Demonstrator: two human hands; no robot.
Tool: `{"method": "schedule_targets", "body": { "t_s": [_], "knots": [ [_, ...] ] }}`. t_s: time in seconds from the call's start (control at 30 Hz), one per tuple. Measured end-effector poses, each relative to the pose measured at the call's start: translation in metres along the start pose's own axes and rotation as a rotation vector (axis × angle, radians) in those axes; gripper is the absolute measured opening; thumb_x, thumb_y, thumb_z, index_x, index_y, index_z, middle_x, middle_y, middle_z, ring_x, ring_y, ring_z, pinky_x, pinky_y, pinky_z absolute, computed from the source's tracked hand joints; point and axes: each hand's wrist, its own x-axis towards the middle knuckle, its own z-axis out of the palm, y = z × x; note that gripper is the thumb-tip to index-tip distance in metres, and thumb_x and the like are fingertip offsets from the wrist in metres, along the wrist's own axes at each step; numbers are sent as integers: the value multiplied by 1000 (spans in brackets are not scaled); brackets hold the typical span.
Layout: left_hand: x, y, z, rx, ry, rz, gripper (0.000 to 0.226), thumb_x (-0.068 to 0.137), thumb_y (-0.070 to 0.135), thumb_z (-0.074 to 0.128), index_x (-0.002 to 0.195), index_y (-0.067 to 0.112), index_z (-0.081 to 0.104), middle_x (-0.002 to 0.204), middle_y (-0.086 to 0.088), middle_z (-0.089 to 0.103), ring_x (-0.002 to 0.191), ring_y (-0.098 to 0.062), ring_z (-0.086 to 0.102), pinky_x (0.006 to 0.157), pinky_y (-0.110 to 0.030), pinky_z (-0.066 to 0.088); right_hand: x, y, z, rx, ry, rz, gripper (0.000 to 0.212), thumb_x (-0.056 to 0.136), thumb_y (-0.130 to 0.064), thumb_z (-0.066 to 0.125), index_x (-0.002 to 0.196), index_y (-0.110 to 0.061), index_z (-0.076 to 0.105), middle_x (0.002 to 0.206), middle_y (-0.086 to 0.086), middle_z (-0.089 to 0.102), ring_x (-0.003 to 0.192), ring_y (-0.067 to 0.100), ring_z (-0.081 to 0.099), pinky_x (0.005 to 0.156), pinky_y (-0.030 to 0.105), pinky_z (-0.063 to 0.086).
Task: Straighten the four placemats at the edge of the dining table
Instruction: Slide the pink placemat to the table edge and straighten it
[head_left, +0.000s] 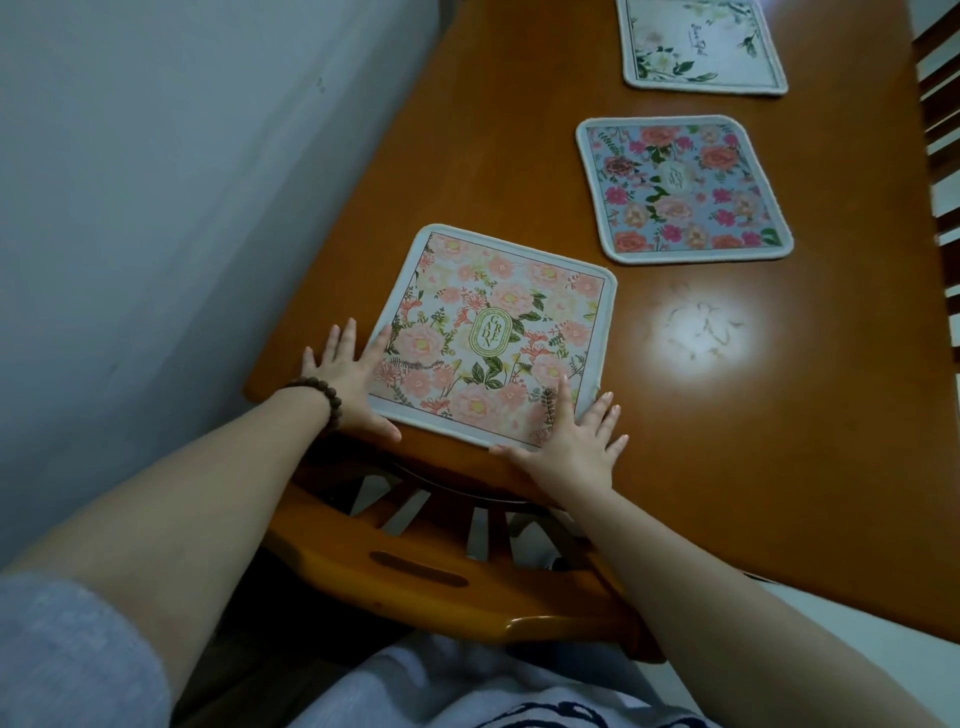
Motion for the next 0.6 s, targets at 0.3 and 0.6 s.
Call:
{"method": "schedule_targets", "body": {
  "t_s": [0.3,0.6],
  "knots": [
    [-11,11,30,115,72,119,147,39,86,67,135,44,-36,149,-18,-34,137,-35,-31,112,-55,-4,-19,-1,12,-146,-86,-8,137,49,-80,67,143,-40,-25,149,25,-32,136,39,-31,107,61,-11],
    [-18,11,38,54,250,129,123,51,72,76,147,41,7,155,-19,-1,144,-33,-6,113,-51,8,-26,-5,19,-259,-7,-5,113,71,-63,70,149,-35,-6,153,32,-10,140,48,-12,110,63,-6]
  ]
}}
